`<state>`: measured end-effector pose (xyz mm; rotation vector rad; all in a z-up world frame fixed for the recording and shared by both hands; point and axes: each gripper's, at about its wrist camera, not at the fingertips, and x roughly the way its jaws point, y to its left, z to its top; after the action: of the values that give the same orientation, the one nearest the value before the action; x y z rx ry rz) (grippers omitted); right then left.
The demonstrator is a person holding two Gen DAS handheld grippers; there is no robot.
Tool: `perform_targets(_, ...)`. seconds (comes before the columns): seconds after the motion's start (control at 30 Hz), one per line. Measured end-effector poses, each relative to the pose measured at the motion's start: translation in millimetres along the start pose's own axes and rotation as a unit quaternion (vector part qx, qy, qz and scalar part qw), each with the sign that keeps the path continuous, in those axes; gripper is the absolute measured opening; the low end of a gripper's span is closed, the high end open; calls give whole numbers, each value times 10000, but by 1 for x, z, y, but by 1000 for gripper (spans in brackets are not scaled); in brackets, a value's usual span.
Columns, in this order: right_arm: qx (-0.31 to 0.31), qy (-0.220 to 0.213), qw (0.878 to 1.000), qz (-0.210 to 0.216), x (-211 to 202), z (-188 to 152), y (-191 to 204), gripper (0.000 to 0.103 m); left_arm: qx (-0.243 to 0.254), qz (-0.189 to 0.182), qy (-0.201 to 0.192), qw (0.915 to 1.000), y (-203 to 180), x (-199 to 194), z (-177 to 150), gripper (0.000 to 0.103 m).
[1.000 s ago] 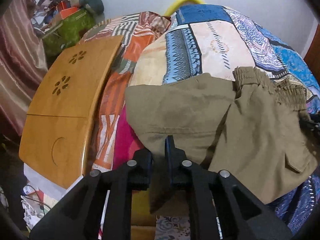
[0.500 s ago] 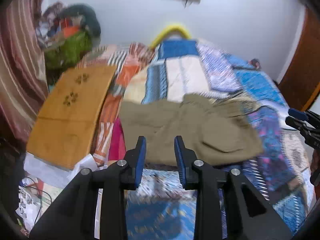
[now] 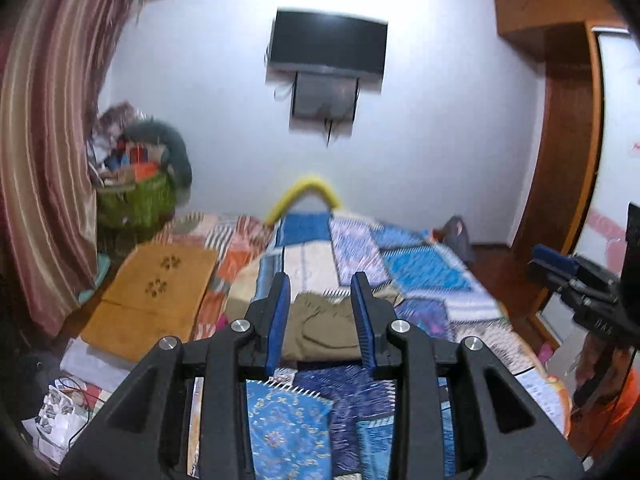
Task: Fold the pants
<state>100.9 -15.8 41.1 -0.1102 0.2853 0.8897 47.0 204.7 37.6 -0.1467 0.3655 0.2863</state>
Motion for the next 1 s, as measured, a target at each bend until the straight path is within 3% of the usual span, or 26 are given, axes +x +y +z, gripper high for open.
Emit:
perform_targets(0.17,265,-394,9985,279,-25,-4,20,42,210,330,-632,9972,-26,-59,-10,33)
perform_targets(0.23,317,-532,9977,263,-32,-6,25,45,197,271,-791,9963,-32,-76,-18,43)
perform_targets(0.3,355,-647,9970,254,-37,-9,30,54,182,261,-940,9951,-36,-86,-26,63)
perform_targets(0.37,370,-703,9966,219,-39,-11,31,64,187,302,-1056,9938,-41,-96,-33,69)
perform_targets(0.5,365,-816,9959,101,-44,-14,39,80,150,366,-1100,9931,-43,-103,-43,93)
perform_targets(0.57,315,-894,9955,12,-54,-15,46,94,155,416,-1119,9927,-43,-106,-47,103)
perform_targets(0.63,221,-950,9952,-100,-56,-15,51,103,192,460,-1143,9922,-43,-110,-50,103)
perform_targets(1.0,219,-877,9958,-164,-57,-23,56,103,210,538,-1106,9922,-43,-115,-61,103)
